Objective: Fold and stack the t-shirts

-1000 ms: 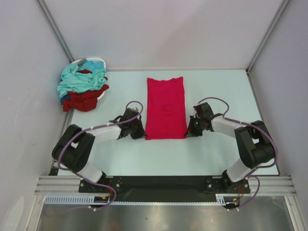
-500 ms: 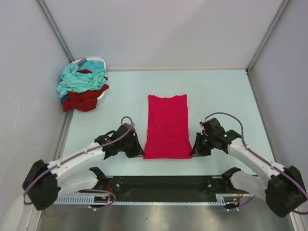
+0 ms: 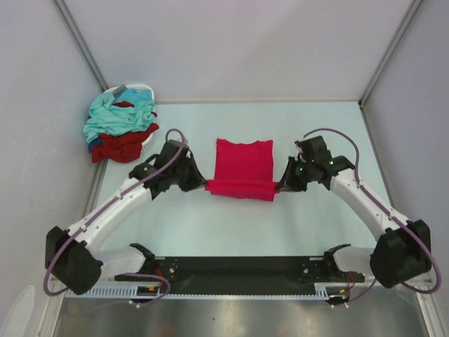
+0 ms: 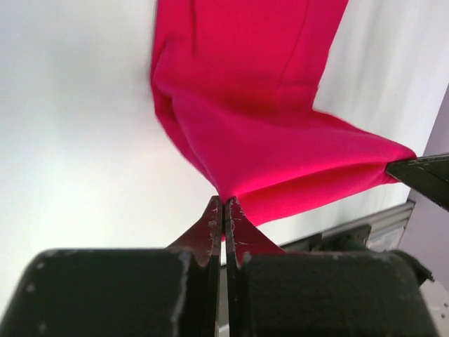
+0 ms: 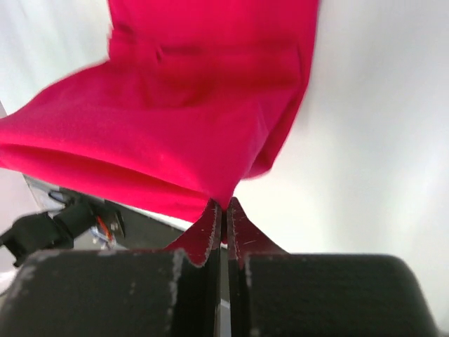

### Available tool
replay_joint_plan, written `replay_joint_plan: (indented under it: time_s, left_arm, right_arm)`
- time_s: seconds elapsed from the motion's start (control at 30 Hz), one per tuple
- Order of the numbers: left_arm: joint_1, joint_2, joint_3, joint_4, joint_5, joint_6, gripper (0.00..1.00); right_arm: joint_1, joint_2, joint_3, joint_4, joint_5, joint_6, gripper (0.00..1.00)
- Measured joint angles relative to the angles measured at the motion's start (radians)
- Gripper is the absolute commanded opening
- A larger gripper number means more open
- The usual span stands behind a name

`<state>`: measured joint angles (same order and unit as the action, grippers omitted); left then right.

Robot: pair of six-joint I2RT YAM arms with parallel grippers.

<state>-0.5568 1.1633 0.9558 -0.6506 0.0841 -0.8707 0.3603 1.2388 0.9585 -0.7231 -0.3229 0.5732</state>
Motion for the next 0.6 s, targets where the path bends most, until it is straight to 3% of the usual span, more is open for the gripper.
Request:
replay_joint_plan:
  time_s: [0.23,0.6]
  left_arm:
    - [0.051,0.225,0.2,0.06,-0.022,0.115,0.0]
    - [0.108,0.482,0.384,0.108,-0.039,0.183,0.0]
  right_arm:
    - [-0.063,0.214,0.193,0.069,0.008,-0.077,0.0]
    - [-0.111,0.48,0.409,0.116,0.025,-0.132,0.0]
